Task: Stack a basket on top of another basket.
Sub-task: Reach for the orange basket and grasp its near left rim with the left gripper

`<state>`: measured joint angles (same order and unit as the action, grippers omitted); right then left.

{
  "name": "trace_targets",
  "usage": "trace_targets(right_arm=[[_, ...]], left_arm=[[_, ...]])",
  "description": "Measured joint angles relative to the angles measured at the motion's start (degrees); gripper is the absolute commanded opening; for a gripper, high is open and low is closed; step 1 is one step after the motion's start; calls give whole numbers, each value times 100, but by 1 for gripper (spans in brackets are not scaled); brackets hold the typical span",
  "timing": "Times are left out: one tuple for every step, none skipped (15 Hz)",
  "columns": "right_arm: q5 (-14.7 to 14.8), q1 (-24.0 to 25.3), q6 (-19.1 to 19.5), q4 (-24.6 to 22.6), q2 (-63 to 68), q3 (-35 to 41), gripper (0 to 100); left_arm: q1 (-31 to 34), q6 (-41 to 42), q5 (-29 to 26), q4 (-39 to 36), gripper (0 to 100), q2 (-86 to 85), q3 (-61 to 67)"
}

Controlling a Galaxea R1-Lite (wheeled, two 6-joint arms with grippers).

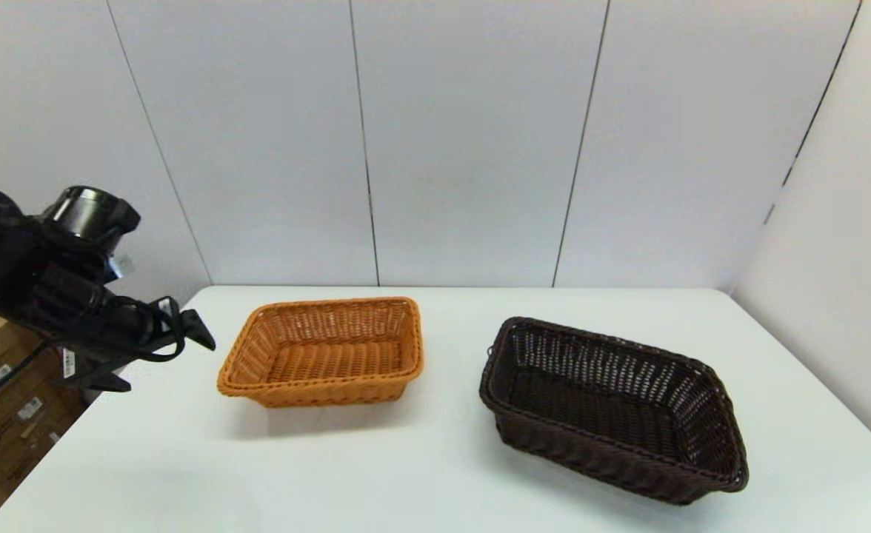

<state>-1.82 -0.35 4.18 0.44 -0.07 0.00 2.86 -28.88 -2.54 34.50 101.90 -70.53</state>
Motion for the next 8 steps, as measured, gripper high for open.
trace_targets(right_arm=[[0,0,0,0,0,0,100],[0,2,0,0,0,0,100],[0,2,0,-2,0,0,100],[2,2,-2,-2,0,0,100],[0,2,0,-2,0,0,100],[0,0,0,0,0,0,100],[0,0,0,-2,0,0,100],[-2,0,0,0,0,0,100]], left_arm=[[61,11,26,0,100,265,-123],[123,24,43,1,100,532,-273],[165,33,48,6,100,750,-408],[190,33,43,6,100,946,-538],[195,35,-2,9,100,1078,-601],[184,39,-96,11,100,1165,-636],[160,41,-215,11,100,1235,-642],[146,50,-333,11,100,1296,-651]])
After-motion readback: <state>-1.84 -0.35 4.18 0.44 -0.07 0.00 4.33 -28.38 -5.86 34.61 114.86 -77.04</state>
